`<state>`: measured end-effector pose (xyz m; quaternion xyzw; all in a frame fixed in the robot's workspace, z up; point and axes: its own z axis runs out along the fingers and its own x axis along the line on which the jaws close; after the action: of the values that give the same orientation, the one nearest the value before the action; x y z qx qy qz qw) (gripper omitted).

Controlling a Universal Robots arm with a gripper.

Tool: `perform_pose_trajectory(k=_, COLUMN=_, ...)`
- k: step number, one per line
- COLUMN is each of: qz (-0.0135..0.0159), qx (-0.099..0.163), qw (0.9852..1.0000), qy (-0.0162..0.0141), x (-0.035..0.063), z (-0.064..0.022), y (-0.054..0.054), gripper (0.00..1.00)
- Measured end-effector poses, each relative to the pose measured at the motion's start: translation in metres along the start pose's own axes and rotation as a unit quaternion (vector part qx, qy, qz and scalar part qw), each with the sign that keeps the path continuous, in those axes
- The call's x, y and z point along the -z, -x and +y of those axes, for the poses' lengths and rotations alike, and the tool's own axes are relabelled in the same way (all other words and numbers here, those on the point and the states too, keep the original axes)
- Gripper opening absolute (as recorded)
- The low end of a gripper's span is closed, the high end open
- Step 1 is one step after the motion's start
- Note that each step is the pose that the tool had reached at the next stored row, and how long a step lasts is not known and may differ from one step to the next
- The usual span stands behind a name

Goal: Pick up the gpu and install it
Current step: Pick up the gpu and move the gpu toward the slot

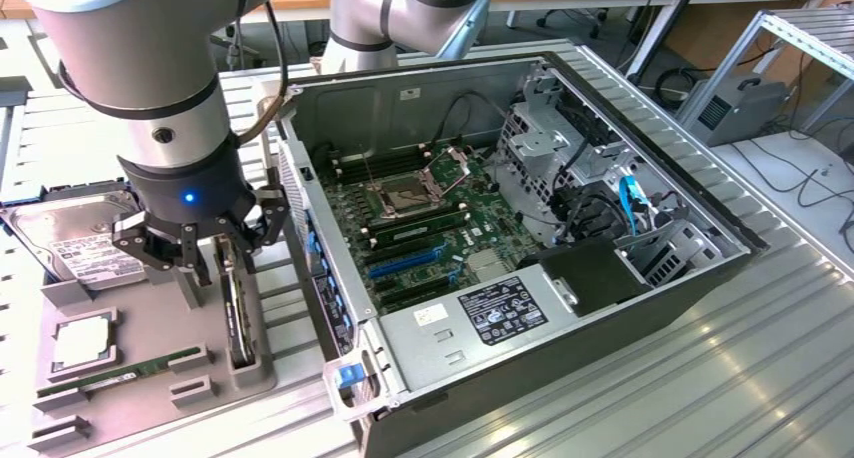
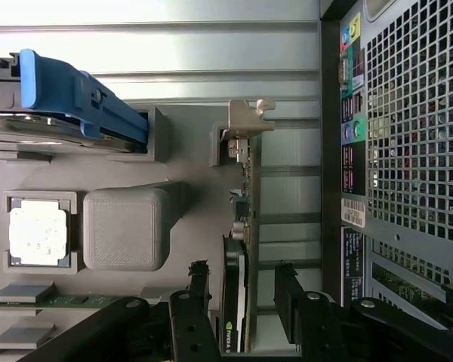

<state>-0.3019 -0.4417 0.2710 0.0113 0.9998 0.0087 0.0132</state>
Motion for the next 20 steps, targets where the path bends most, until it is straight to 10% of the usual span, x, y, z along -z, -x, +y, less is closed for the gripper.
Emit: perform_pose_trajectory(k=20, qz=0.0, qx=0.0, qw=1.0, qy=0.0, x=-0.0076, z=-0.0001, y=-0.0002, gripper=0.48)
